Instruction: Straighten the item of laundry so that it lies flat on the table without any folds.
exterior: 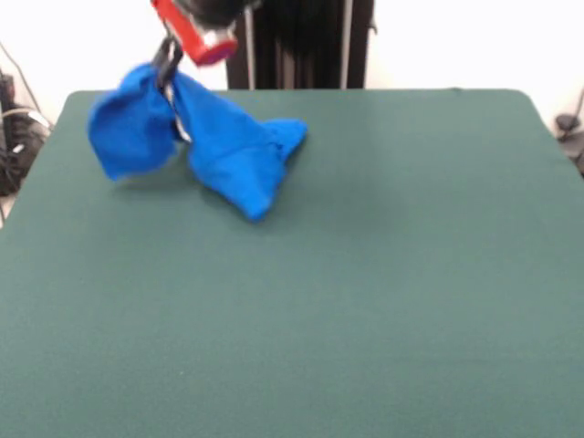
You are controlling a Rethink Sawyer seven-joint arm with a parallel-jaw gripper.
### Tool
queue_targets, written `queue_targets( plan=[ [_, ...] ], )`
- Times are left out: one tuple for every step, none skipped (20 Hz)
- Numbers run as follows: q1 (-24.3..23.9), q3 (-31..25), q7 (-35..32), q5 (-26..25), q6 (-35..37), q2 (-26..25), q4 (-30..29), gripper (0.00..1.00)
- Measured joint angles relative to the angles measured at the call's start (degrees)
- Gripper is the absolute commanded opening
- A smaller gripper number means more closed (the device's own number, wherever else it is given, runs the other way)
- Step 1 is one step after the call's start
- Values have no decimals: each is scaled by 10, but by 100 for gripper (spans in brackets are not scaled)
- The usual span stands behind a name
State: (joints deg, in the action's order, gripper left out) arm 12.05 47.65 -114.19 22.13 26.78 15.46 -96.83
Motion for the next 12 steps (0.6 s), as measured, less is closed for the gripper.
queue_targets(
  plan=[
    [9,14,-1,0,17,-2,2,0],
    [18,28,-2,0,35,-5,5,0],
    [32,50,-4,0,70,-9,10,0],
    [46,73,-7,0,105,-13,15,0],
    [55,86,-9,0,129,-16,19,0],
    [65,103,-13,0,164,-19,24,0],
    [72,114,-15,0,184,-20,28,0],
    [78,126,-19,0,208,-22,32,0],
    [87,144,-30,0,242,-24,39,0],
    [89,149,-35,0,252,-24,42,0],
    [90,151,-38,0,256,-24,43,0],
    [90,153,-42,0,260,-24,45,0]
  ],
)
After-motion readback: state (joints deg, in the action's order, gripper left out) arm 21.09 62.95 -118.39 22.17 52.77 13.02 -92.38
